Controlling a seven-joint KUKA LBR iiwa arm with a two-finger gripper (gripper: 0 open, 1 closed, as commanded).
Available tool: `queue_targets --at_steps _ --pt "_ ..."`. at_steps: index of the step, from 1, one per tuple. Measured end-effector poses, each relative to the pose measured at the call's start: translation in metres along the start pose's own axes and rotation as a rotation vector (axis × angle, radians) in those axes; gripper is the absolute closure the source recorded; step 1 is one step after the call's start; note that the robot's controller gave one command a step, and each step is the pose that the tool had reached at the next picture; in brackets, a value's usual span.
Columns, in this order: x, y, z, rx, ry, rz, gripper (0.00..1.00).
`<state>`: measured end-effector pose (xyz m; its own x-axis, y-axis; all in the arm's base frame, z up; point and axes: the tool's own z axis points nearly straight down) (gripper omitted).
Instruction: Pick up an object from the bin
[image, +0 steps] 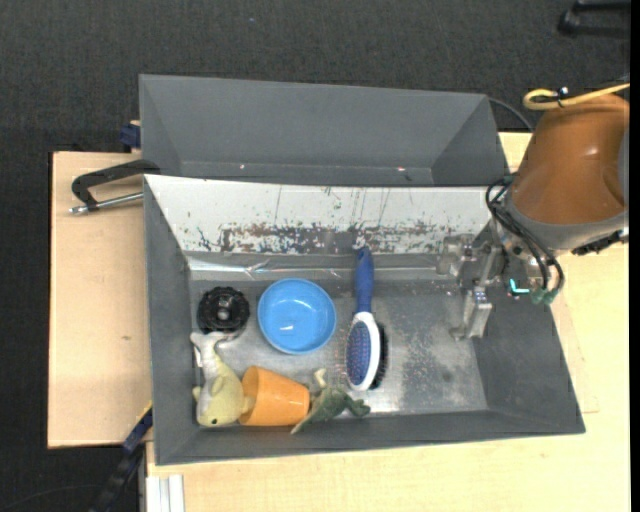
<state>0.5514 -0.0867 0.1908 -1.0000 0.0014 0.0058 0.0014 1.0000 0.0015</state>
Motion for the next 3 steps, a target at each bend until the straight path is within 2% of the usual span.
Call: queue_targets --at_steps 1,2,3 --pt "-0.026 0.052 0.078 -0.002 -0.002 -0.175 0.00" --pt "0.039 0.103 0.111 0.015 -0.064 -0.317 0.00" --pt "0.028 0.125 0.097 0.002 -0.016 -0.143 0.00"
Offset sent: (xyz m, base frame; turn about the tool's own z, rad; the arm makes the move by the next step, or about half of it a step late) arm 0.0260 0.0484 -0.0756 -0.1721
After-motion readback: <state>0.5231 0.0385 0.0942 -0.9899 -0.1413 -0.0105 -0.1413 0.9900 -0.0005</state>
